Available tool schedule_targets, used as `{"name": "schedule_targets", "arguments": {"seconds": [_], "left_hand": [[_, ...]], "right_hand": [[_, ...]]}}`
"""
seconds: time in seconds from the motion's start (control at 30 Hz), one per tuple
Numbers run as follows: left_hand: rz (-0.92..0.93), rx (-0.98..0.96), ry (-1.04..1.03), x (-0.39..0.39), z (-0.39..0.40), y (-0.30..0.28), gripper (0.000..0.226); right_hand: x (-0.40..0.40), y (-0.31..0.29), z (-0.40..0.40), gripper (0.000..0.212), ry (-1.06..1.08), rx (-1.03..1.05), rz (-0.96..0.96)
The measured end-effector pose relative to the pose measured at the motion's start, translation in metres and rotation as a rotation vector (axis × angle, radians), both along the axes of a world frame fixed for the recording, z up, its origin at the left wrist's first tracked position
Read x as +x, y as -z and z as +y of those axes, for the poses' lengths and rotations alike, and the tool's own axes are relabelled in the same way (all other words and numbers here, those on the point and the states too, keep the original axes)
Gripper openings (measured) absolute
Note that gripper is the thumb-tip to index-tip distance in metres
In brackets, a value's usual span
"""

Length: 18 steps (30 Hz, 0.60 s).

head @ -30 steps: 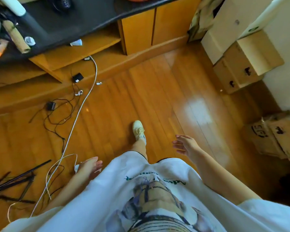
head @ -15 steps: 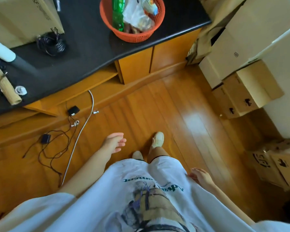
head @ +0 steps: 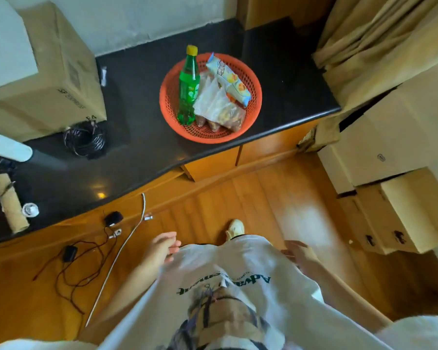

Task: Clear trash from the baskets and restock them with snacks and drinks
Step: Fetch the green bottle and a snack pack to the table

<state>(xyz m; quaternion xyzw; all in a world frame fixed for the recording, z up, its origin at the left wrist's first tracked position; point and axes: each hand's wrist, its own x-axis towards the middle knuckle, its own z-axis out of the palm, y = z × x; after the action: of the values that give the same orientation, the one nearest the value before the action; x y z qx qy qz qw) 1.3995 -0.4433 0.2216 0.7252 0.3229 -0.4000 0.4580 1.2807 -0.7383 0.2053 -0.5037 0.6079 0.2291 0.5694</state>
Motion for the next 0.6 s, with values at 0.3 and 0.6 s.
{"name": "schedule_targets", "arguments": {"seconds": [0.3,0.6], "left_hand": [[0.126,0.114,-0.271,0.056,0.017,0.016,0.027],[0.089,0.134,-0.37,0.234,-0.031,0.031,0.028]], "right_hand": [[0.212,-0.021,-0.032,0.027,-0.23,-0.018,-0.225],[0.347,-0.007,-0.051,0.023,-0.348,-0.127,-0.252]]}}
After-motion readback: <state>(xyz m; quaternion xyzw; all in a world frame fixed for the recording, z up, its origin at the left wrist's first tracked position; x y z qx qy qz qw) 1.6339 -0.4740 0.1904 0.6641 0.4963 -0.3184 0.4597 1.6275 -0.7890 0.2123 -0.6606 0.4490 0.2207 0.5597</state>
